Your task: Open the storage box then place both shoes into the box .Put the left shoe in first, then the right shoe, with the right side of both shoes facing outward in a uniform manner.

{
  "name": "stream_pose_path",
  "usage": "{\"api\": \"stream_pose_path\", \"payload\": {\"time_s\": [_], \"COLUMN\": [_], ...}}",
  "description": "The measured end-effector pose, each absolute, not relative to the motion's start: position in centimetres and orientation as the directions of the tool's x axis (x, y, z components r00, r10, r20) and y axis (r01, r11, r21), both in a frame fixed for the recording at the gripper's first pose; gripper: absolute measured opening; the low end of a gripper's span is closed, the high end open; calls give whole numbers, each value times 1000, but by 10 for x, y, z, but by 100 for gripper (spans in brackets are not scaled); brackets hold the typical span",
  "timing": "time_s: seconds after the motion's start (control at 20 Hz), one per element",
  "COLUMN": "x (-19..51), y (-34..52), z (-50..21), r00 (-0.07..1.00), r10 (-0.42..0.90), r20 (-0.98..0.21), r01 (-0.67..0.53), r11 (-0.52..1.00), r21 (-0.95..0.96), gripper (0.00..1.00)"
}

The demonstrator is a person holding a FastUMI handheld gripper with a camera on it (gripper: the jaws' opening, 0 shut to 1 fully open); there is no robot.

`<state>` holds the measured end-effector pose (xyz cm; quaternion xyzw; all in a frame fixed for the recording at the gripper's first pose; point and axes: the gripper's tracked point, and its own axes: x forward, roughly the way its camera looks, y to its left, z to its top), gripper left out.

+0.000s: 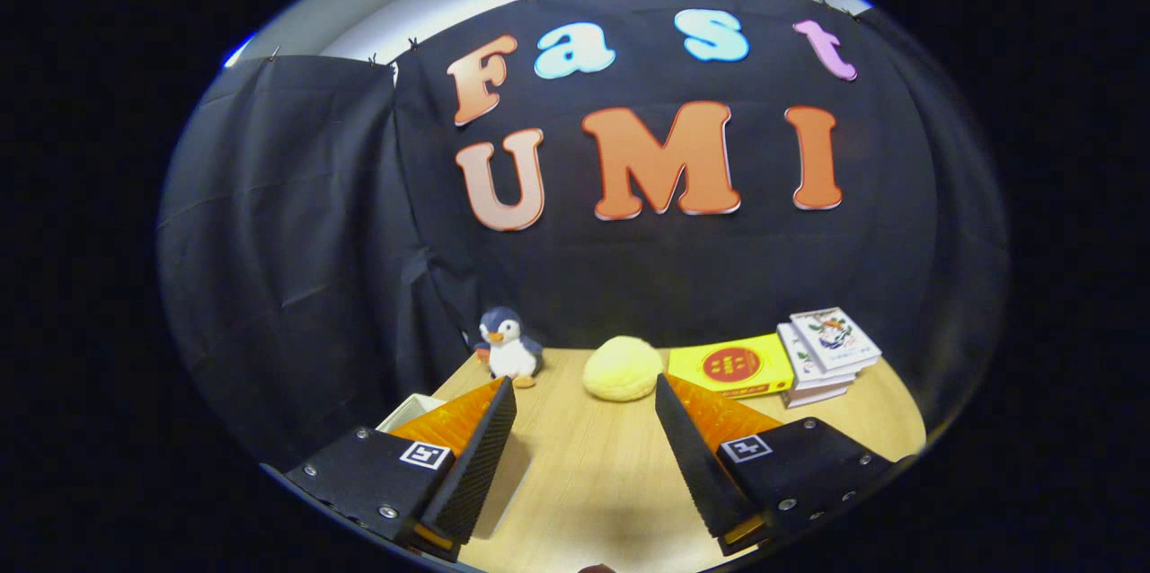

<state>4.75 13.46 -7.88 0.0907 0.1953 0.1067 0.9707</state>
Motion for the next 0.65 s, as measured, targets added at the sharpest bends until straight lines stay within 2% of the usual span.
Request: {"api": "stream_pose_path", "payload": {"time_s": [0.3,0.65], "x": [33,32], "y": [87,44], "z": [-14,25], "r00": [967,994], "r10": [176,81], "r20": [-187,-77], "r01": [-140,-65], "r11": [972,980], "r21": [190,191], "gripper": [98,98]}}
